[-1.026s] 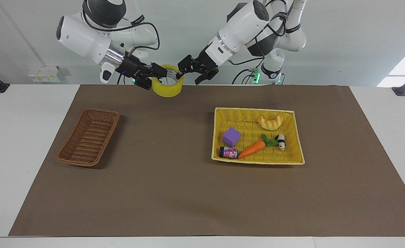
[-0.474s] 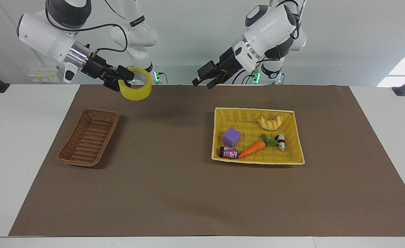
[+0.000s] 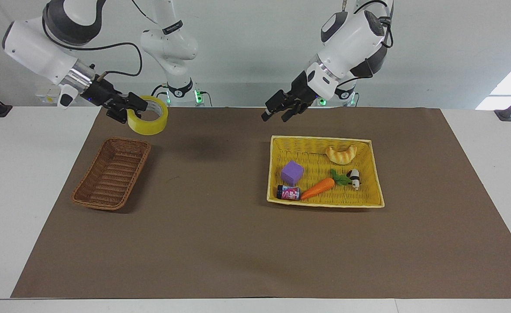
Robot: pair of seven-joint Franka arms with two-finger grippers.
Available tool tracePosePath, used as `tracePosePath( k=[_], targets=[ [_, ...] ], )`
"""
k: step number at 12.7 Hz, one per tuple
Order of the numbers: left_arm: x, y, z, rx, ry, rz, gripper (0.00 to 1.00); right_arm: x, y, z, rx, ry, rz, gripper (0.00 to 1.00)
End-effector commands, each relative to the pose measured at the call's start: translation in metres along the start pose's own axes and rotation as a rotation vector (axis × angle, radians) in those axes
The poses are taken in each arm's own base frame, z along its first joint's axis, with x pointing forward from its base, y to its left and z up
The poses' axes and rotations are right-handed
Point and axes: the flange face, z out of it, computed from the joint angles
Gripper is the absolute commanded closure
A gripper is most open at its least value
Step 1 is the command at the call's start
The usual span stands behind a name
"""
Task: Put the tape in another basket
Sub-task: 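Lower the tape into the brown basket while the left gripper withdraws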
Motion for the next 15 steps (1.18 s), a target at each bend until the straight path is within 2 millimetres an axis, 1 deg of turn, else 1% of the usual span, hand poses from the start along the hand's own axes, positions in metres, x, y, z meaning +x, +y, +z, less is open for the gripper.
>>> tracePosePath(
  k=[1, 2, 3, 5, 6, 7, 8, 9, 11, 12, 13, 14, 15],
  targets=[
    [0.028, -0.032, -0.018, 0.123, 0.057, 0.074, 0.00, 0.020, 0.062, 0.010, -0.103, -0.011, -0.082, 1.00],
    [0.045, -0.048, -0.027, 0.155, 0.066, 0.123, 0.00, 0.019, 0.082, 0.010, -0.144, -0.026, -0.069, 1.00],
    [0.062, -0.063, -0.037, 0.178, 0.068, 0.174, 0.00, 0.020, 0.110, 0.017, -0.144, -0.045, -0.042, 1.00],
    [0.093, -0.093, -0.056, 0.226, 0.079, 0.301, 0.00, 0.030, 0.154, 0.025, -0.165, -0.011, -0.033, 1.00],
    [0.110, -0.109, -0.067, 0.264, 0.093, 0.367, 0.00, 0.032, 0.178, 0.028, -0.160, -0.006, 0.000, 1.00],
    [0.118, -0.120, -0.075, 0.299, 0.095, 0.418, 0.00, 0.034, 0.187, 0.030, -0.152, -0.001, 0.014, 1.00],
    [0.129, -0.132, -0.086, 0.364, 0.098, 0.476, 0.00, 0.037, 0.194, 0.036, -0.144, 0.004, 0.025, 1.00],
    [0.131, -0.134, -0.098, 0.416, 0.096, 0.539, 0.00, 0.041, 0.201, 0.039, -0.155, 0.024, 0.033, 1.00],
    [0.139, -0.139, -0.122, 0.444, 0.066, 0.585, 0.00, 0.046, 0.201, 0.042, -0.137, 0.052, 0.059, 1.00],
    [0.138, -0.140, -0.132, 0.469, 0.033, 0.616, 0.00, 0.047, 0.201, 0.047, -0.134, 0.049, 0.081, 0.94],
    [0.135, -0.142, -0.140, 0.501, 0.003, 0.641, 0.00, 0.049, 0.209, 0.056, -0.131, 0.039, 0.093, 0.84],
    [0.135, -0.149, -0.146, 0.527, -0.016, 0.630, 0.00, 0.048, 0.213, 0.057, -0.131, 0.037, 0.097, 0.68],
    [0.132, -0.153, -0.151, 0.556, -0.028, 0.624, 0.00, 0.049, 0.214, 0.061, -0.132, 0.032, 0.097, 0.47]
  ],
)
